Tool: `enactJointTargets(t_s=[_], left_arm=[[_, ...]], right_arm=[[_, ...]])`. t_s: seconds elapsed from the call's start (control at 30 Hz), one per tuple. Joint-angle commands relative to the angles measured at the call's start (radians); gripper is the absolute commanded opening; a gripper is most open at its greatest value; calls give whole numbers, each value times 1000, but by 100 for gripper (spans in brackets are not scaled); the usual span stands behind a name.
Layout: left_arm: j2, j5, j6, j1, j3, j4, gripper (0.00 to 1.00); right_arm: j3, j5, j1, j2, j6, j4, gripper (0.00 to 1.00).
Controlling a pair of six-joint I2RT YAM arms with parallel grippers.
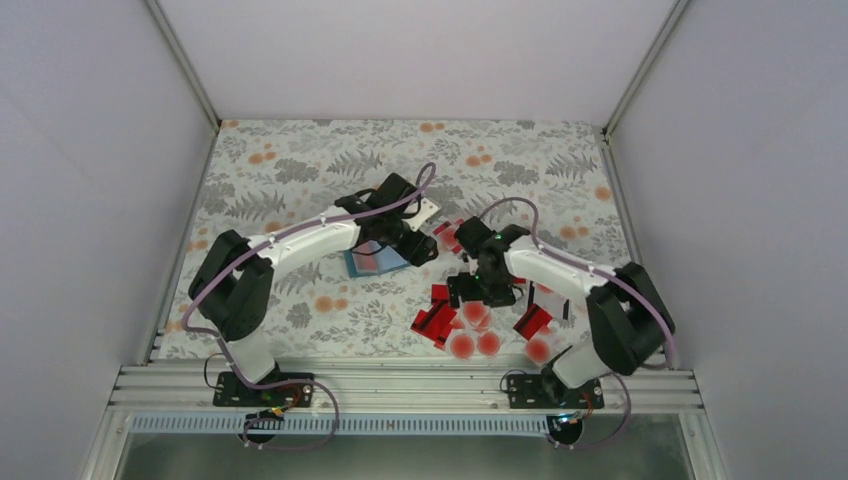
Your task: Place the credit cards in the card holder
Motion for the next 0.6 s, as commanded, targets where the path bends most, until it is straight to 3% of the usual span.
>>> enactJointTargets(t_s=[0.0, 0.23, 0.57], left_arm=[[-52, 78, 1, -23, -7, 26, 76], [2, 233, 22, -119, -6, 46, 72], [128, 418, 82, -228, 62, 4, 61]], right_arm=[[-98, -127, -12, -135, 108, -5, 99], [-267, -318, -185, -325, 153, -8, 99], [-427, -446, -200, -406, 247, 25, 99]])
